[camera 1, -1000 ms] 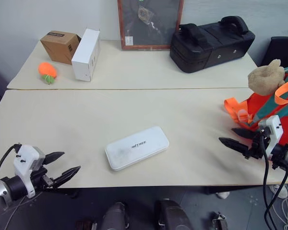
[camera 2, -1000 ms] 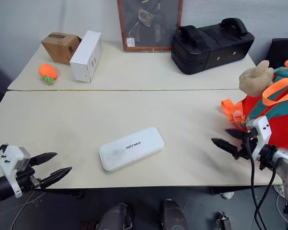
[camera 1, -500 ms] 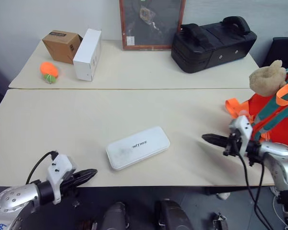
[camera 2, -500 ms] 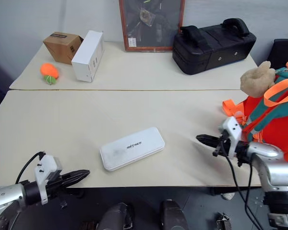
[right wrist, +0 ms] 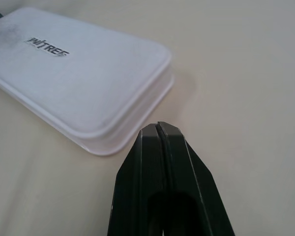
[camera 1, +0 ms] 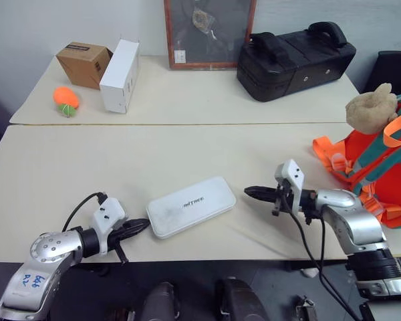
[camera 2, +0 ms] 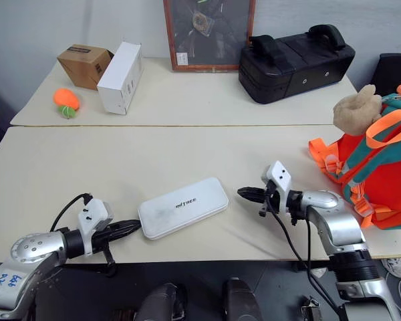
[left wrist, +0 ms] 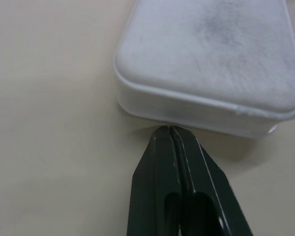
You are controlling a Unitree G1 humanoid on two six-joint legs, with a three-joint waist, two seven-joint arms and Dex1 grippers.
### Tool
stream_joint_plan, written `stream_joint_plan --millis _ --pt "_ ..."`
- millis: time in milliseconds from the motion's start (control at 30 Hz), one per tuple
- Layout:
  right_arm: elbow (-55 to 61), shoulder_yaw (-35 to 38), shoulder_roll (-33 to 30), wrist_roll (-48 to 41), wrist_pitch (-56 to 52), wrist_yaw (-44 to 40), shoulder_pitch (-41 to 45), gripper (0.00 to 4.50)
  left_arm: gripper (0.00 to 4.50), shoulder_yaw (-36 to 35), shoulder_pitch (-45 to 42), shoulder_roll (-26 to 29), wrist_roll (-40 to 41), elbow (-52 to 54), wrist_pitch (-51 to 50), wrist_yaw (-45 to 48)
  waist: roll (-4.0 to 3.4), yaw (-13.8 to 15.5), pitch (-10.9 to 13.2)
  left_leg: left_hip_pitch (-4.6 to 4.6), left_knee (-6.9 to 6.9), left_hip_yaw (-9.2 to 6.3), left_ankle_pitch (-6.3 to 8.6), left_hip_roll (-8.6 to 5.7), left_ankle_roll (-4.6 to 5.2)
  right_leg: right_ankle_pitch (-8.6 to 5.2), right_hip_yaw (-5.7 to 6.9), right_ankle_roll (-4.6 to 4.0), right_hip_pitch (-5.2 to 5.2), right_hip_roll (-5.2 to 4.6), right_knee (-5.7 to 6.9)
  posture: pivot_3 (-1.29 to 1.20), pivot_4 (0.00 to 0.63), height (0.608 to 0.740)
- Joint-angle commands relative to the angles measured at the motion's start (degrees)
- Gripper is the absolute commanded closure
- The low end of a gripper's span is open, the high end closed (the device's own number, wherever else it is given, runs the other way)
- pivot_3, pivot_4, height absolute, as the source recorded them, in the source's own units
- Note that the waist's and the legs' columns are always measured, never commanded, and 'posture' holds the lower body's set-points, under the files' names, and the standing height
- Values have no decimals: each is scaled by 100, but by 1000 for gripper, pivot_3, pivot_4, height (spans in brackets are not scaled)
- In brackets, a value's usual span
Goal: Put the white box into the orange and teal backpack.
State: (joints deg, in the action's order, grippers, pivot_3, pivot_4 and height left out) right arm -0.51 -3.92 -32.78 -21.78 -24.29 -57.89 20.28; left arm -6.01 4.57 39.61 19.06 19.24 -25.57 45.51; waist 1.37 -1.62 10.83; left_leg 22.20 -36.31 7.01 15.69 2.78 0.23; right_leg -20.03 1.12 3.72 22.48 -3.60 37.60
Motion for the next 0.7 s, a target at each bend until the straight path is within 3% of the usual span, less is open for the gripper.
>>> stream_joint_plan --millis 33,367,567,700 --pt "467 -16 -18 -99 -99 -26 -147 4500 4469 151 -268 -57 19 -228 41 94 0 12 0 0 -3 -1 0 0 0 0 0 0 0 0 2 0 150 740" --pt "932 145 -269 -328 -464 -118 -557 4500 4469 470 -981 254 -443 -1121 490 493 0 -9 -1 -2 -8 -7 -5 -1 1 1 6 1 -2 -4 12 0 150 740" --pt "751 244 -351 -305 -366 -130 -446 4500 4469 -172 -432 915 -239 -1295 533 881 -1 -125 -2 -6 5 -6 -6 4 -7 -1 5 -2 3 0 13 0 150 740" --pt "447 206 -367 -144 -142 -140 -248 4500 4469 -650 -378 1097 284 -1301 -66 1006 -2 -168 -2 -8 10 -6 -6 5 -10 -3 6 -6 4 0 13 0 150 740"
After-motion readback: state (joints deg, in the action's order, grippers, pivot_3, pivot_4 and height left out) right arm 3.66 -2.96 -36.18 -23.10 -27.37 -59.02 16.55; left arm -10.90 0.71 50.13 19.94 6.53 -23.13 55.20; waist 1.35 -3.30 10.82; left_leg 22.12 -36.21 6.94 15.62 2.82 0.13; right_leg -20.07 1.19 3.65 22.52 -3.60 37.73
